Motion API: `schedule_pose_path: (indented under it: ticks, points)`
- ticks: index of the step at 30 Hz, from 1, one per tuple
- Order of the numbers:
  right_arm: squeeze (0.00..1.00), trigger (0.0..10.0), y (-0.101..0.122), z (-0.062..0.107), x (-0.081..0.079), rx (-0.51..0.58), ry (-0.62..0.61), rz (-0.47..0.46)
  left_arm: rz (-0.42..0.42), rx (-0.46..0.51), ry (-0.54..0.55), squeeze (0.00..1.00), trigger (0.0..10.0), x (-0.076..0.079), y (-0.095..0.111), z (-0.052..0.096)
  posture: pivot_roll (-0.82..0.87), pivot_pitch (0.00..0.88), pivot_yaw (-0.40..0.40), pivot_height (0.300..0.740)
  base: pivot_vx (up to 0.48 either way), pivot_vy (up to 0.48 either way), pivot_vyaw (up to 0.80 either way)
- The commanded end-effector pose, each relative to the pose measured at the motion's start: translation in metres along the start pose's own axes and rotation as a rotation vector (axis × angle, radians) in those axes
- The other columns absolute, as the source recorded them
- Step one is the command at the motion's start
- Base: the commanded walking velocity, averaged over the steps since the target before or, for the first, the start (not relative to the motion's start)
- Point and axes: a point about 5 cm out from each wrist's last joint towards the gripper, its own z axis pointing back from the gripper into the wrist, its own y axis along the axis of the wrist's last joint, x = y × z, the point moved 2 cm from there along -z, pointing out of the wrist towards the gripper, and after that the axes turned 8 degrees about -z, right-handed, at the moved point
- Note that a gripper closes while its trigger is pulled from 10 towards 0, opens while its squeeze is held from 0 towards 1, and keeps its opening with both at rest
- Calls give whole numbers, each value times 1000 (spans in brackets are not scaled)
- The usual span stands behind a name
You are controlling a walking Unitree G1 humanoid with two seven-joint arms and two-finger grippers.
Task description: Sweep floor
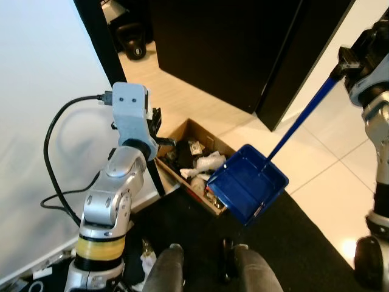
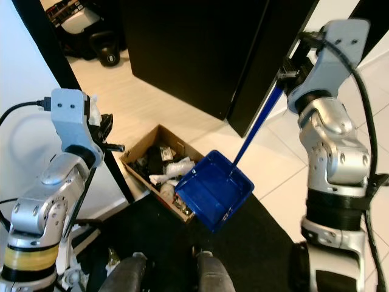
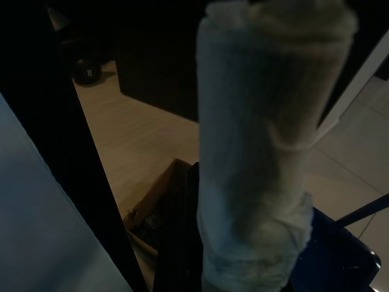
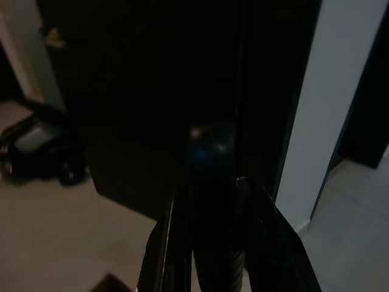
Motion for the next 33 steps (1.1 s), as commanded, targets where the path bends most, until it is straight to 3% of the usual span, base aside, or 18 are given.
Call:
schedule_pose_path:
  ticks: [1, 4, 10, 20, 33]
  points:
    - [0, 10000, 19, -3, 1, 101, -23, -98, -29, 39, 1, 0, 10000, 0, 7, -1, 52, 158, 12, 740, 0, 0, 0]
    - [0, 10000, 31, -14, 0, 156, -96, -242, -30, 41, 1, 0, 10000, 0, 9, -3, 52, 152, 12, 740, 0, 0, 0]
    - [0, 10000, 21, -19, -3, 117, -147, -339, -33, 25, -3, 0, 10000, 1, 8, -3, 60, 148, 10, 740, 0, 0, 0]
    - [0, 10000, -3, -22, -27, 64, -108, -317, -28, -8, 21, 0, 10000, -2, 0, -1, 68, 147, 2, 740, 0, 0, 0]
    - [0, 10000, -9, -21, -25, 55, -116, -313, -4, -37, 49, 0, 10000, -5, -5, 2, 69, 148, 1, 740, 0, 0, 0]
